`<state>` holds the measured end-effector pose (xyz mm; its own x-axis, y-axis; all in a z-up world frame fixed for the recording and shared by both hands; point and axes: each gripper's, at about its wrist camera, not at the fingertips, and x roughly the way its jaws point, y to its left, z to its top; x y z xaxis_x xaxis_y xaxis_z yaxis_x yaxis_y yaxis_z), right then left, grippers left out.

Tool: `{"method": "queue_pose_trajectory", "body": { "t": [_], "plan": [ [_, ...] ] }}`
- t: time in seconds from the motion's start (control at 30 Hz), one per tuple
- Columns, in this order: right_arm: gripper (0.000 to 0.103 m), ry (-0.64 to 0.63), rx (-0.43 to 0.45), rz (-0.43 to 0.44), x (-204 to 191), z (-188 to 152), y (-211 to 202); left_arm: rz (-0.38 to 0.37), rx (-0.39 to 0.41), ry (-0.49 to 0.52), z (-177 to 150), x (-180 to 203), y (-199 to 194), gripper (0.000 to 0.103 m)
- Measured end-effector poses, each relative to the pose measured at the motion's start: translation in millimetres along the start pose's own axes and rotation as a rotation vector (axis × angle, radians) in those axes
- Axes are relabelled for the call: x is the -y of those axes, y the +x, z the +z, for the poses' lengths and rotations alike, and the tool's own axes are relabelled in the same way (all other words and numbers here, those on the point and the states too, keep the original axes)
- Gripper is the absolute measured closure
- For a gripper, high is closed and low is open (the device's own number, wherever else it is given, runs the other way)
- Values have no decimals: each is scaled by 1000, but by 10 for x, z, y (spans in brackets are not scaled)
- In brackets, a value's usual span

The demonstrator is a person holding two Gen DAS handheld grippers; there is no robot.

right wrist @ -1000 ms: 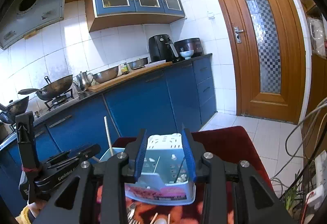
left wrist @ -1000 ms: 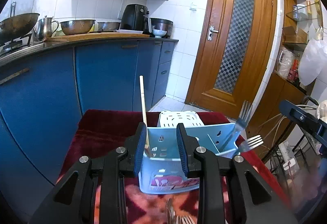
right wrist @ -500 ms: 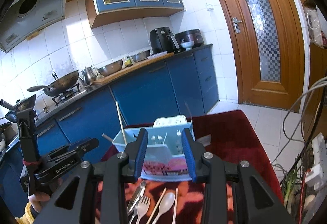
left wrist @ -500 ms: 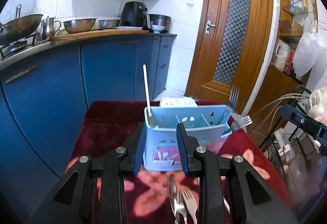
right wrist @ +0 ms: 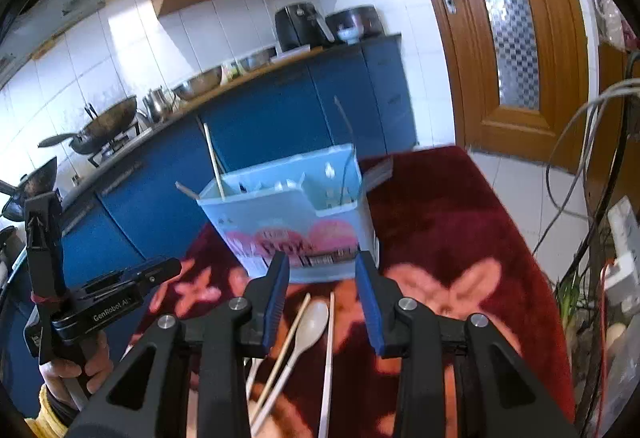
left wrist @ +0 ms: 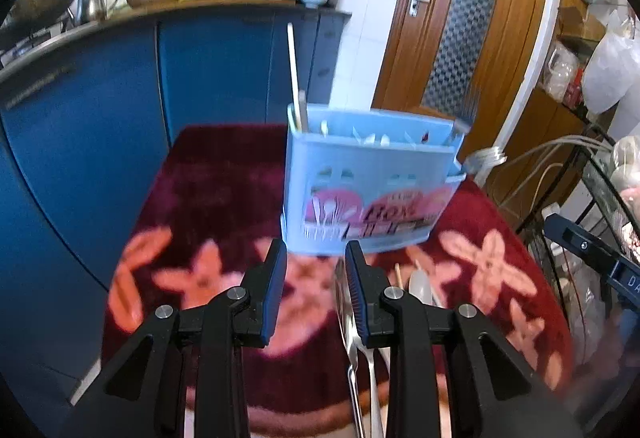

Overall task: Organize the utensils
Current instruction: 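Grasp a silver knife with the left gripper while the right gripper reaches toward a spoon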

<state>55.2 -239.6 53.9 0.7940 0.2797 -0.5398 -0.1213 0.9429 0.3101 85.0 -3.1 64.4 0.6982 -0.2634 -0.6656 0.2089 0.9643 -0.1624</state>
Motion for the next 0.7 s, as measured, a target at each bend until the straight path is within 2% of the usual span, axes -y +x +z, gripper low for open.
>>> {"method": "queue_pose_trajectory", "body": {
  "t": [0.37, 0.7],
  "plan": [
    [66, 10, -144, -11, 72, -313, 334, -4, -124, 15, -222, 30, 355, 73],
    [66, -6, -237, -14, 60, -490, 554, -34, -237, 13, -329, 41, 723, 73]
  ]
}}
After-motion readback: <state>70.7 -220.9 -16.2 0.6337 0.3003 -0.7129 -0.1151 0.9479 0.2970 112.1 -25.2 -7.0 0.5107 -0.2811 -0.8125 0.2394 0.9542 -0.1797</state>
